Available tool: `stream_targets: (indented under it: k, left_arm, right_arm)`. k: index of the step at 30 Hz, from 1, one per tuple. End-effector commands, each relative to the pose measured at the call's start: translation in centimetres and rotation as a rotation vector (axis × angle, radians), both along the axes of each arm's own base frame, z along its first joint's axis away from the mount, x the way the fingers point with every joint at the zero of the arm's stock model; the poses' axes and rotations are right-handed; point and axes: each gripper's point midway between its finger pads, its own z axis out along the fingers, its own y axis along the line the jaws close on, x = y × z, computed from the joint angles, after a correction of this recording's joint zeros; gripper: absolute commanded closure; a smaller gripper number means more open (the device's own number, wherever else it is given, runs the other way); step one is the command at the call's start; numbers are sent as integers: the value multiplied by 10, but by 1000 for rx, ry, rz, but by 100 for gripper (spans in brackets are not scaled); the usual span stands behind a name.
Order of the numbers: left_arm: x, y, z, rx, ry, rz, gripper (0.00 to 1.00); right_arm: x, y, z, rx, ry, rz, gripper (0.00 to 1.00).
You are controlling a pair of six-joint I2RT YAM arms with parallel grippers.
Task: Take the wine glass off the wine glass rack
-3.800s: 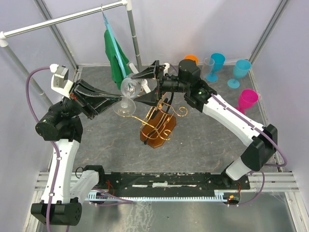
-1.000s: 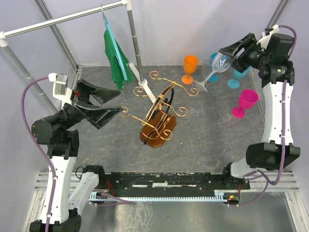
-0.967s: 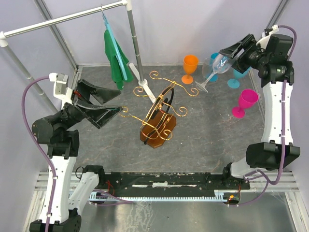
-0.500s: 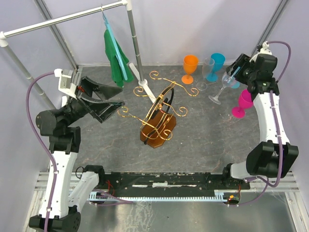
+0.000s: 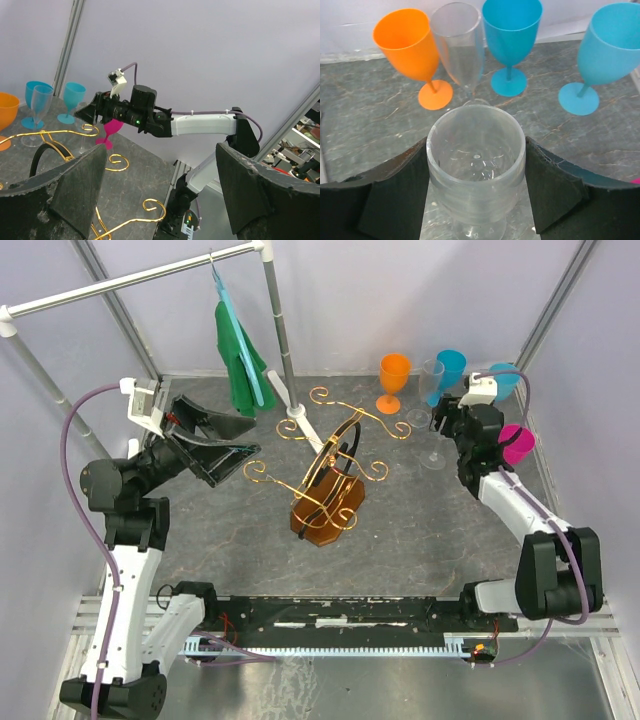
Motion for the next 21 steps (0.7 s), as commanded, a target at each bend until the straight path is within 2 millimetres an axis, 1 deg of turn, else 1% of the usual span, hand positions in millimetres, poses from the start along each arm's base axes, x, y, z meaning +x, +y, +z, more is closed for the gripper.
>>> stream_targets:
  k: [1, 8, 12, 16, 19, 21]
  left_arm:
    - [-1, 2, 4, 9, -58, 32, 5]
    - [3, 2, 0, 8, -47, 37, 5]
    - [3, 2, 0, 10, -48, 36, 5]
    - [4, 2, 0, 12, -49, 39, 5]
    - [6, 2, 0, 12, -43, 39, 5]
    - [6, 2, 0, 11, -42, 39, 5]
  right_arm:
    - [17, -20, 57, -56, -290, -97, 34]
    - [18, -17, 36, -74, -389, -82, 34]
    - [18, -17, 14, -90, -371, -74, 33]
    - [15, -13, 3, -110, -399, -48, 31]
    - [13, -13, -7, -116, -383, -46, 30]
    - [12, -13, -9, -116, -380, -47, 26]
